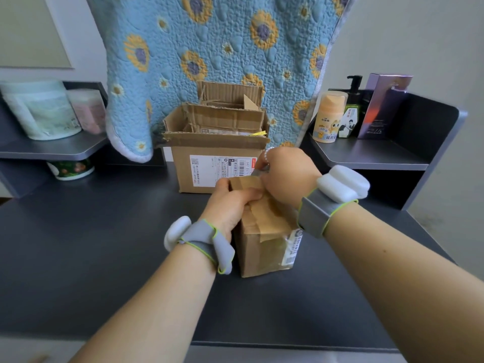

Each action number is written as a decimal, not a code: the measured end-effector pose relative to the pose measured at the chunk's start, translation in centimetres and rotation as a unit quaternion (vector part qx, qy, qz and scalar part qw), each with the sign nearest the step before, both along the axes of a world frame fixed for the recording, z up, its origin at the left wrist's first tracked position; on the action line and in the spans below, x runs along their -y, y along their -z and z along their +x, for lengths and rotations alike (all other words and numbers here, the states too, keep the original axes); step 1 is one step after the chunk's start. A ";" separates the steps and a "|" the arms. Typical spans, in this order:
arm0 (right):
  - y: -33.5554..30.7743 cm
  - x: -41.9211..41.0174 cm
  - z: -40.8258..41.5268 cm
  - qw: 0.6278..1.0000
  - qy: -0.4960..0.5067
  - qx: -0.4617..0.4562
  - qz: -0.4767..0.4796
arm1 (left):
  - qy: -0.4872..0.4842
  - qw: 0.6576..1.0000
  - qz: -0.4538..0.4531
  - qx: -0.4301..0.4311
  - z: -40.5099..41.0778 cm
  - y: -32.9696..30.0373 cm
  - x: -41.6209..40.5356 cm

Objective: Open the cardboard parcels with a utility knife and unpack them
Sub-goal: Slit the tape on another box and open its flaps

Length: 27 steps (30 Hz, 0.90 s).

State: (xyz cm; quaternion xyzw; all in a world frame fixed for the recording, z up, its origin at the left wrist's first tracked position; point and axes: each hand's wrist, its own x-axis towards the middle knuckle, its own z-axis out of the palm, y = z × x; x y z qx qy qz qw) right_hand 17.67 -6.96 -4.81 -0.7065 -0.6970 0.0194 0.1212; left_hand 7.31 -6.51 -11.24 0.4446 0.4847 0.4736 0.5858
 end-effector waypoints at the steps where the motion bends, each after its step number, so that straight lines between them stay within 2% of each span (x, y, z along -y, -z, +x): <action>1: 0.0 -0.2 -0.1 1.000 0.005 0.012 -0.005 | 0.000 1.000 0.001 0.004 0.1 0.0 0.0; 6: -0.3 -0.7 -0.6 0.998 -0.005 0.052 -0.023 | 0.005 1.000 0.013 0.011 0.2 0.0 0.2; 16: 0.6 0.3 -0.9 0.999 -0.002 0.026 0.030 | 0.007 1.000 0.024 0.011 0.4 0.2 0.0; 27: -0.3 1.2 -1.2 0.999 -0.016 0.027 0.018 | -0.006 0.999 0.041 -0.009 0.6 0.6 -0.2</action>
